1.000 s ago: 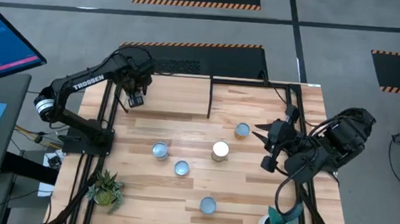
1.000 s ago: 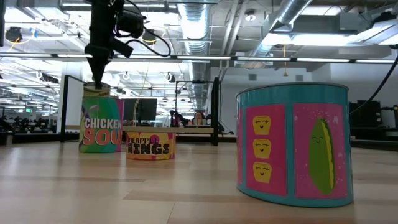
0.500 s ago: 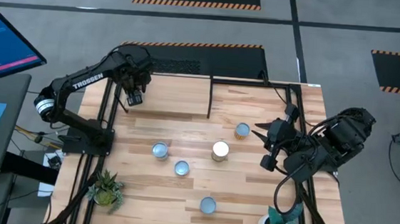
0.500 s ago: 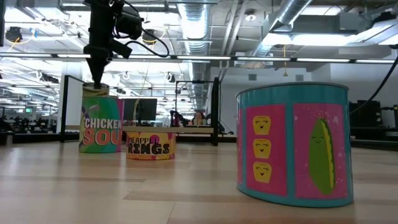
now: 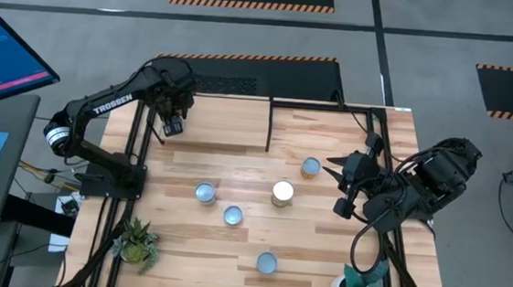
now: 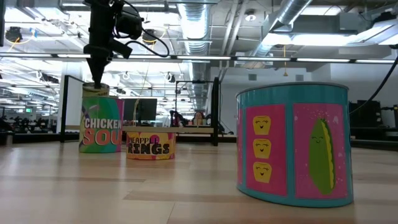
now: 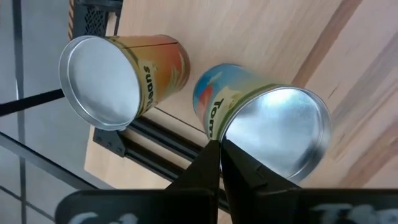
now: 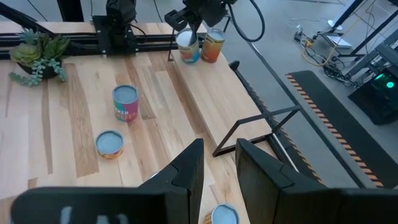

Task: Pick and place cans onto a shelf
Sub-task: Put the tomatoes can on the shelf aligned with the green peas can

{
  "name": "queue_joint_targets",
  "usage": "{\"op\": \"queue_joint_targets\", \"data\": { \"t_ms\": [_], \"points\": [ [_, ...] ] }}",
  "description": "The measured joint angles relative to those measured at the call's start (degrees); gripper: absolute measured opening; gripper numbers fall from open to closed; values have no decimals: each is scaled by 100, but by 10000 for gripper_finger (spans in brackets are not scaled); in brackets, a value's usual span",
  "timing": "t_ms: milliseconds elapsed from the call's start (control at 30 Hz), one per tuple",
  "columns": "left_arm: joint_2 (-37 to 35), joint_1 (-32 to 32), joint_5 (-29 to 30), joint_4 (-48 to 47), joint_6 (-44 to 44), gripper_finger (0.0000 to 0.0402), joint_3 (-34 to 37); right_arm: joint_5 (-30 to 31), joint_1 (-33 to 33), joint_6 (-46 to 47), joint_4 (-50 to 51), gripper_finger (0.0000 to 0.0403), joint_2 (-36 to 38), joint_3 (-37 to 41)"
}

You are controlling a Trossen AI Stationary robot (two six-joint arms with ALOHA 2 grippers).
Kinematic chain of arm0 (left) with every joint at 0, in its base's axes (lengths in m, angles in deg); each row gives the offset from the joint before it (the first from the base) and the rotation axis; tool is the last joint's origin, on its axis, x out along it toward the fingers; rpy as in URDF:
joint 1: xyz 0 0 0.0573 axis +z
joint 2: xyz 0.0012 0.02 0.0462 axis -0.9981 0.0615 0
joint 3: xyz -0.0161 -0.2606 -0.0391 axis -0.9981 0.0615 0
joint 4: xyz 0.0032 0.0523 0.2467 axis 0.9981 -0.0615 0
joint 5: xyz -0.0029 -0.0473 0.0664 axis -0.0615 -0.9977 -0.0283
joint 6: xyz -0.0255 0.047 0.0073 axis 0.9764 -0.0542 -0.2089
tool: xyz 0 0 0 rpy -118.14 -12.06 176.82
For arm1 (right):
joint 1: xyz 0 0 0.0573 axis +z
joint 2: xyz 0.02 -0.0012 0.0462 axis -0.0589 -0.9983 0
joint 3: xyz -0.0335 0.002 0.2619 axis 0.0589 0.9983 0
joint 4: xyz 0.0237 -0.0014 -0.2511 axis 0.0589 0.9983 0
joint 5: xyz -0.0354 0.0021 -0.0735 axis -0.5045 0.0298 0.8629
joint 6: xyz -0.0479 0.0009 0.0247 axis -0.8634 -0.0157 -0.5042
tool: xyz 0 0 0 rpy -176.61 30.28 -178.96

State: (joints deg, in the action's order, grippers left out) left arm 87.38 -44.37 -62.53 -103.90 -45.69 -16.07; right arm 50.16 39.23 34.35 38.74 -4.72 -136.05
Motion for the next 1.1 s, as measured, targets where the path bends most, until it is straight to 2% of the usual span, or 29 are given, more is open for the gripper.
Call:
{"op": "queue_joint_targets", "data": {
  "t_ms": [367,833,1100],
  "points": [
    [19,-4,3,-4,493,0,-4,-7,0,0,0,116,0,0],
    [376,-20,201,50,233,0,-7,-9,0,-2,0,116,2,1],
    [374,-15,845,57,220,0,-7,-9,0,-2,0,116,2,0]
  ]
}}
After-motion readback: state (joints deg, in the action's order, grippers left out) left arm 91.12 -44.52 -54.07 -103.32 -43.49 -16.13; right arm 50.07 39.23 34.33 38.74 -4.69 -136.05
